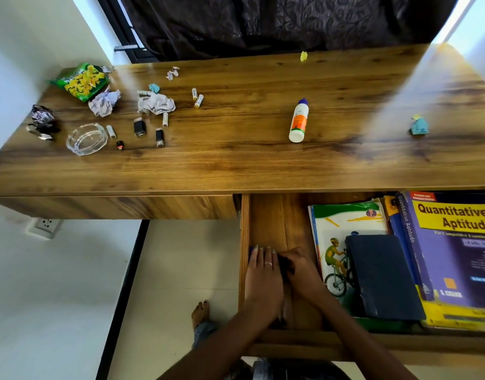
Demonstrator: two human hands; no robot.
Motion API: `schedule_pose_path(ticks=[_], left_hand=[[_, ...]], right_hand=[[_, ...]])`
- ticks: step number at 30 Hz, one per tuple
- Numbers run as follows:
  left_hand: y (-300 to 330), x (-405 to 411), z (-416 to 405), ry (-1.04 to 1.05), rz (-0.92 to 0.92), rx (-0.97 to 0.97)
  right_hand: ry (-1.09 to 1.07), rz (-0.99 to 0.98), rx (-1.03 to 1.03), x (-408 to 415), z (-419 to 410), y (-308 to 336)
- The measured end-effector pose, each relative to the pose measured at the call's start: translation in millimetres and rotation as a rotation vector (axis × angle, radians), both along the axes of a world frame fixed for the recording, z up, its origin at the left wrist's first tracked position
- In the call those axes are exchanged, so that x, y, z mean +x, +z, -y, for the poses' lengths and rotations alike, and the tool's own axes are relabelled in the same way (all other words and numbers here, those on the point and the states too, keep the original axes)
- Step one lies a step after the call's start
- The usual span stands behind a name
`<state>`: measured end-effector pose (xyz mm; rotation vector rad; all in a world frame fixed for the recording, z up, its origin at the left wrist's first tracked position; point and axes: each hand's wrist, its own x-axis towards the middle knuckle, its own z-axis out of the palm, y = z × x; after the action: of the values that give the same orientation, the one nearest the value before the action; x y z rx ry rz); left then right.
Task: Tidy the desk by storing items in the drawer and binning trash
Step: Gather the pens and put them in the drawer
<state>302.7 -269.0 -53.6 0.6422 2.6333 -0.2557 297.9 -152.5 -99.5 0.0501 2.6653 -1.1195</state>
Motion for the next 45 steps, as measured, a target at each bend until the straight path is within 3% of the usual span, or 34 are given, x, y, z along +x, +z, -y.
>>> schedule_pose_path(ticks=[4, 7, 26, 45], left_hand=[[5.2, -35.6, 5.1, -0.155, -0.110, -0.357], [6.7, -45.8, 6.9, -0.260, -0.049, -0.486], [2.6, -46.6, 12.0, -0.289, -0.106, -0.422], [1.6, -47.6, 15.2, -0.261, -0.179, -0.187]], right_hand=[[-0.061, -0.006, 0.009, -3.4, -1.4, -2.1], [-0.046, -0.008, -0.004, -6.9, 0.3, -2.9], [0.072, 0.021, 0.046, -7.2, 0.5, -8.5], [0.107, 0.017, 0.013, -5.9, -0.4, -0.2]])
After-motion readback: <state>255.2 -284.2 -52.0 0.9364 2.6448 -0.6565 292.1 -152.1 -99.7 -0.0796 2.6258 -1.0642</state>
